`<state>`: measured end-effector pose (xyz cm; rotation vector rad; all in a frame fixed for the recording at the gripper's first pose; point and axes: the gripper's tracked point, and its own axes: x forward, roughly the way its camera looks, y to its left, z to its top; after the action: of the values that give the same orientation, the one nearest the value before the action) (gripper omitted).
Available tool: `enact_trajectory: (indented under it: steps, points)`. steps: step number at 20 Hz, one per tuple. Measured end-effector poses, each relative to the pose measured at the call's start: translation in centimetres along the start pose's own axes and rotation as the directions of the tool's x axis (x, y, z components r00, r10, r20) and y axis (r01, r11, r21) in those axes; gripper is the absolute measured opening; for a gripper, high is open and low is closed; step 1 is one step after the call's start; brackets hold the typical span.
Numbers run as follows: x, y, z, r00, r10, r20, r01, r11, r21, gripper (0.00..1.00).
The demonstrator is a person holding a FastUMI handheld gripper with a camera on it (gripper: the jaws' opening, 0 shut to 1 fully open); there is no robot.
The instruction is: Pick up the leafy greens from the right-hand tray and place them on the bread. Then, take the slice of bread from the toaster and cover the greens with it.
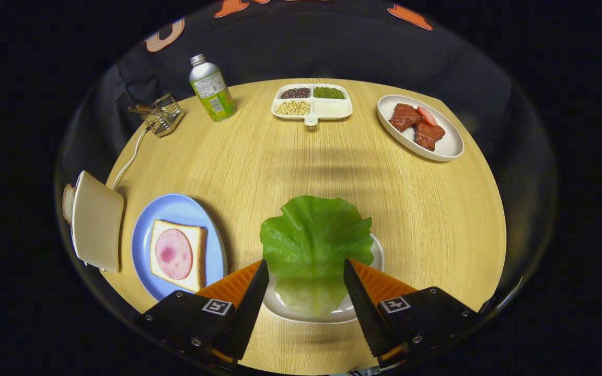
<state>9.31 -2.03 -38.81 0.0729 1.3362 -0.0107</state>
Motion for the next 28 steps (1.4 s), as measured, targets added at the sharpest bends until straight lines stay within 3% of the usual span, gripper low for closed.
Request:
enact_trajectory:
  steps: [6, 15, 22, 28]
  points:
    - [2.5, -0.6, -0.8, 0.999, -0.027, -0.044, 0.028, 0.999, 0.019, 0.81]
    - [2.6, -0.9, -0.9, 0.998, -0.057, -0.032, 0.058, 0.998, 0.031, 0.67]
    - [2.3, -0.9, -1.0, 0.999, -0.037, -0.029, 0.039, 0.997, 0.067, 0.17]
    - [0.0, 0.4, 0.2, 0.999, 0.037, 0.033, -0.041, 0.991, 0.124, 0.08]
